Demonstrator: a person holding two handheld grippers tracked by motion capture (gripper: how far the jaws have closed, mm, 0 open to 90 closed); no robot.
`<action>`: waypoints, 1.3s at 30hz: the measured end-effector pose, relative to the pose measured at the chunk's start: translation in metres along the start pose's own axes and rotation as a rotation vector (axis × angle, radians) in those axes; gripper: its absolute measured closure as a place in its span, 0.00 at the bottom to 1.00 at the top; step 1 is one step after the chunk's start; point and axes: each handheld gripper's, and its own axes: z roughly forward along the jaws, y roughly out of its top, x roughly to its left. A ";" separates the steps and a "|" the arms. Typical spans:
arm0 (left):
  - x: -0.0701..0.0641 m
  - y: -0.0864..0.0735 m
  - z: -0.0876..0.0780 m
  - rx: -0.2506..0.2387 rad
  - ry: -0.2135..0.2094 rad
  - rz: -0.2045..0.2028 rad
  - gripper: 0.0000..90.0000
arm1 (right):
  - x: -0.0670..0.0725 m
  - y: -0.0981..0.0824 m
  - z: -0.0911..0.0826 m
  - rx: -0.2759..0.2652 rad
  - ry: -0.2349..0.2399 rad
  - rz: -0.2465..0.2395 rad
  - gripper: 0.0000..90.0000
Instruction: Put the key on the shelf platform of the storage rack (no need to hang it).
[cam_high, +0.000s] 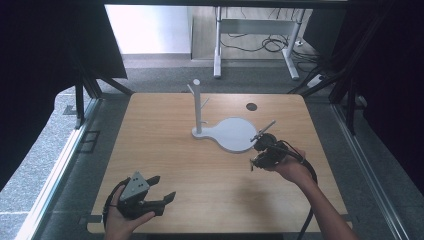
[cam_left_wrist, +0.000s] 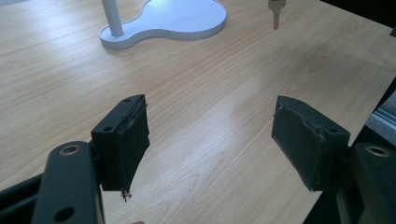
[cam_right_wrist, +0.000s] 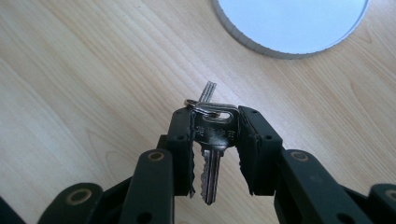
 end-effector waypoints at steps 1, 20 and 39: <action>0.000 0.000 0.000 -0.002 0.000 0.000 0.31 | -0.001 0.001 0.000 -0.001 -0.004 0.003 0.75; 0.001 0.000 -0.001 -0.006 0.001 -0.004 0.31 | -0.021 0.018 0.004 0.000 -0.004 0.049 0.75; 0.002 0.000 -0.003 -0.009 0.001 -0.006 0.31 | -0.035 0.035 0.009 0.000 -0.005 0.074 0.75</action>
